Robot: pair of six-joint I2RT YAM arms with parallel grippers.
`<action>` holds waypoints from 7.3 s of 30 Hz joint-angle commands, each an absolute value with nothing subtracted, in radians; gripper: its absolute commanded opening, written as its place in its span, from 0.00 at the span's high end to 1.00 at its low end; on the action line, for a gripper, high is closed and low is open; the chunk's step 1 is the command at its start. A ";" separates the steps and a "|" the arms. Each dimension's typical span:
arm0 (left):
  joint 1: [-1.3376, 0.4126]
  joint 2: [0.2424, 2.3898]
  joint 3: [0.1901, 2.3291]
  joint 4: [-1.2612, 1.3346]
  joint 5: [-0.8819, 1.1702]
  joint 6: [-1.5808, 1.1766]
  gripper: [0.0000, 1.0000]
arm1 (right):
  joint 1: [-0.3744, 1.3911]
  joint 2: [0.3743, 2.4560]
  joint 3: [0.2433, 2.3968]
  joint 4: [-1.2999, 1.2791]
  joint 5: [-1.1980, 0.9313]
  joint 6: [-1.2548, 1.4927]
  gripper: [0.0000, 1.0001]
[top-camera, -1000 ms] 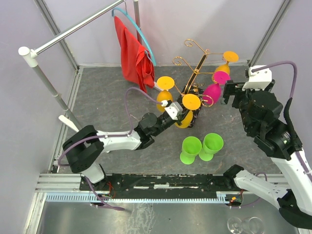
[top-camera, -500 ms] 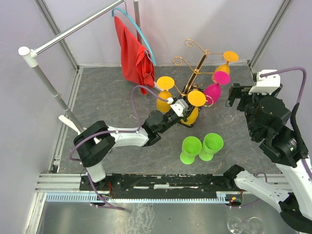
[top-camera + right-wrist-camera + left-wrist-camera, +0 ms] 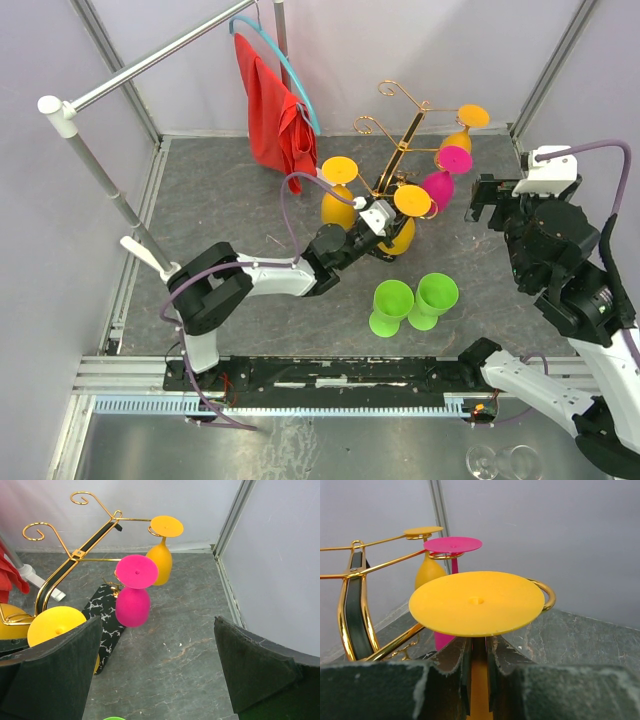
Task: Place the wine glass upside down on the wine glass rack
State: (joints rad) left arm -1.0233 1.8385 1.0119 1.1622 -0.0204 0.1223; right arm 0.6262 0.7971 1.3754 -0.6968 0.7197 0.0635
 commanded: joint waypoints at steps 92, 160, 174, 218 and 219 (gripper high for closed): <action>-1.075 0.845 0.629 0.492 -0.447 0.209 0.07 | 0.630 1.485 1.601 -0.526 0.521 0.319 0.00; -1.043 1.012 0.838 0.214 -0.499 0.107 0.01 | 0.353 1.238 1.776 -1.178 0.146 0.084 0.13; -0.987 0.981 0.895 -0.030 -0.231 -0.022 0.00 | 0.352 1.132 1.751 -1.320 0.120 0.079 0.13; -0.988 1.061 0.995 -0.151 -0.369 -0.064 0.01 | 0.563 0.968 1.180 -1.160 -0.007 0.245 0.37; -0.987 1.059 0.993 -0.151 -0.370 -0.065 0.01 | 0.569 0.969 1.173 -1.154 -0.012 0.249 0.38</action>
